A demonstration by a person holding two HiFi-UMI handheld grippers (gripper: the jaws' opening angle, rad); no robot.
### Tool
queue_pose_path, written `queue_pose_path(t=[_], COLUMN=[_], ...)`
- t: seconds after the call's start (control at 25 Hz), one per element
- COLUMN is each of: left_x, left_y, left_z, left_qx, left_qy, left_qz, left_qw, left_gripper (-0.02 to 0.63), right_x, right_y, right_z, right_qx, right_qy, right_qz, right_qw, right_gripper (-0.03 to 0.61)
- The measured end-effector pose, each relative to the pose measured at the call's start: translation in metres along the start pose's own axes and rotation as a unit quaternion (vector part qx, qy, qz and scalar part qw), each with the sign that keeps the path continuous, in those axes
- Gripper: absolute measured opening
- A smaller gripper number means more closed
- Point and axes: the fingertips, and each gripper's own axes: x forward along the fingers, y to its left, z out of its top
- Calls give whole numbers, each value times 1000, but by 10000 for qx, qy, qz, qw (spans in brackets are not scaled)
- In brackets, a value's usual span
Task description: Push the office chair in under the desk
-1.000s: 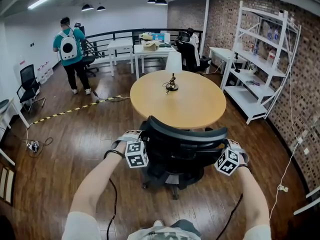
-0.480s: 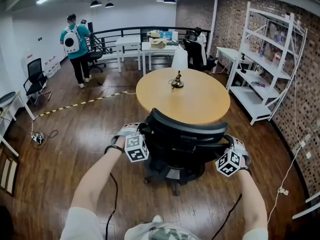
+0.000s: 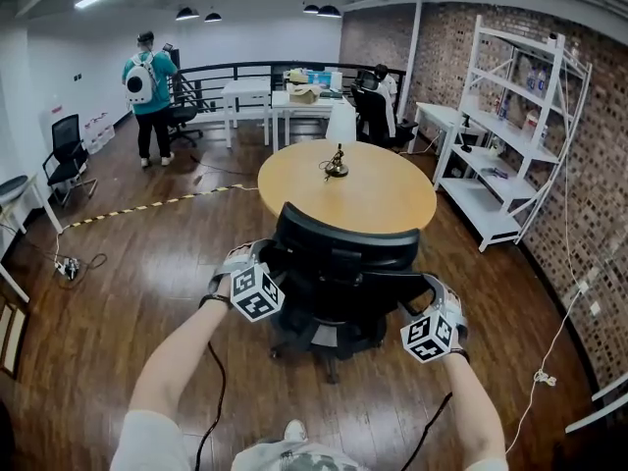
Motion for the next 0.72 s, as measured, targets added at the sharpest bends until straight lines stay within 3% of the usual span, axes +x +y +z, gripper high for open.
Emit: queue_pose_path(t=[0.28,0.4,0.6,0.72], left_x=[-46,-70,-118,-150], left_y=[-36,-55,-86,-108], left_z=[41,53,82,103], left_qx=[-204,-554,-1492,-1826], left_qy=[-374,-531,-1092,-1422], left_qz=[48,-5,-106,-157], left_qw=[9991,9970,9827,9727], left_gripper=[276,252,177,135], right_x=[-46,-71,-117,-147], right_y=[7,14,32,46], right_z=[26,41,68,84], right_qx=[417,579,1323,1753], right_qy=[-399,-620,-1090,-1383], right_qz=[-103,-116,-114,-3], right_qw=[9983,9963,9851,9747], right_gripper=[325,307,269,229])
